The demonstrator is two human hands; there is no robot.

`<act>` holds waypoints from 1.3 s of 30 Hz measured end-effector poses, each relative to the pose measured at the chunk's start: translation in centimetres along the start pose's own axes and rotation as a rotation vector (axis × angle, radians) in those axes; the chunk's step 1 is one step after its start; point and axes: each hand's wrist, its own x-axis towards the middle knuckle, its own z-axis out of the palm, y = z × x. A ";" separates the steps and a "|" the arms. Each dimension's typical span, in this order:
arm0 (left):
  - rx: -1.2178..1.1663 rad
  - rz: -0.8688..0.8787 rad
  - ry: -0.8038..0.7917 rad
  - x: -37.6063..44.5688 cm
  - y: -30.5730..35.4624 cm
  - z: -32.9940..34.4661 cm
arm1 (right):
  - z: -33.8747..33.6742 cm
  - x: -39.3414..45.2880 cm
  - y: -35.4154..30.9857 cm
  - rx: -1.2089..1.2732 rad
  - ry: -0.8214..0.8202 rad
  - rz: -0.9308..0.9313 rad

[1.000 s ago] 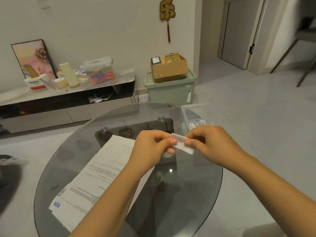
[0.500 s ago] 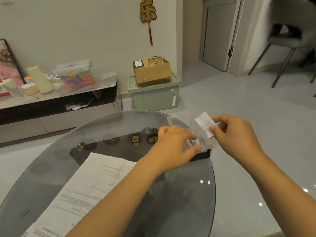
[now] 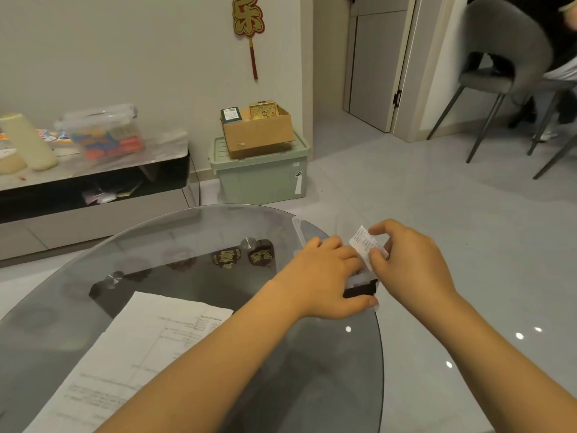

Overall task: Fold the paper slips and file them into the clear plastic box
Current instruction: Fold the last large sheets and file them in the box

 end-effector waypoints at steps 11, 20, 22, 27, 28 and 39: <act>-0.003 -0.033 0.004 -0.1 -0.2 0.4 | 0.5 0.2 -0.3 -0.038 0.084 -0.012; 0.067 -0.049 -0.014 0.2 0.1 0.4 | 0.5 0.1 -0.7 -0.101 0.043 -0.023; 0.043 -0.040 0.016 0.1 0.0 0.7 | 0.7 0.0 -1.0 -0.135 0.020 -0.036; -0.025 -0.018 0.115 -0.1 -0.1 1.2 | 1.1 0.4 -1.6 -0.251 -0.029 -0.025; -0.027 -0.021 0.121 -0.2 -0.2 1.3 | 1.2 0.6 -1.7 -0.274 -0.045 -0.022; -0.114 -0.055 0.151 0.0 -0.3 1.4 | 0.2 0.9 -1.8 -0.309 -0.306 0.023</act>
